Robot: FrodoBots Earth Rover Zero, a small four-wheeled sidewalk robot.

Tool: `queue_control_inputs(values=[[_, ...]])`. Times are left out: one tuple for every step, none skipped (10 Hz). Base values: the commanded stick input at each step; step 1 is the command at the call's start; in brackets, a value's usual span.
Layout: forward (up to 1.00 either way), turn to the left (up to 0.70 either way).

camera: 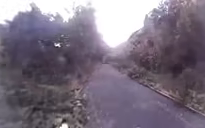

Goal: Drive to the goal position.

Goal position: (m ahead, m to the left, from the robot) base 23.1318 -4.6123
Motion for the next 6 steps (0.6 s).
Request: queue_control_inputs(values=[[0.85, -0.11], [0.85, -0.34], [0.85, -0.34], [0.85, -0.34], [0.85, -0.34], [0.85, -0.34]])
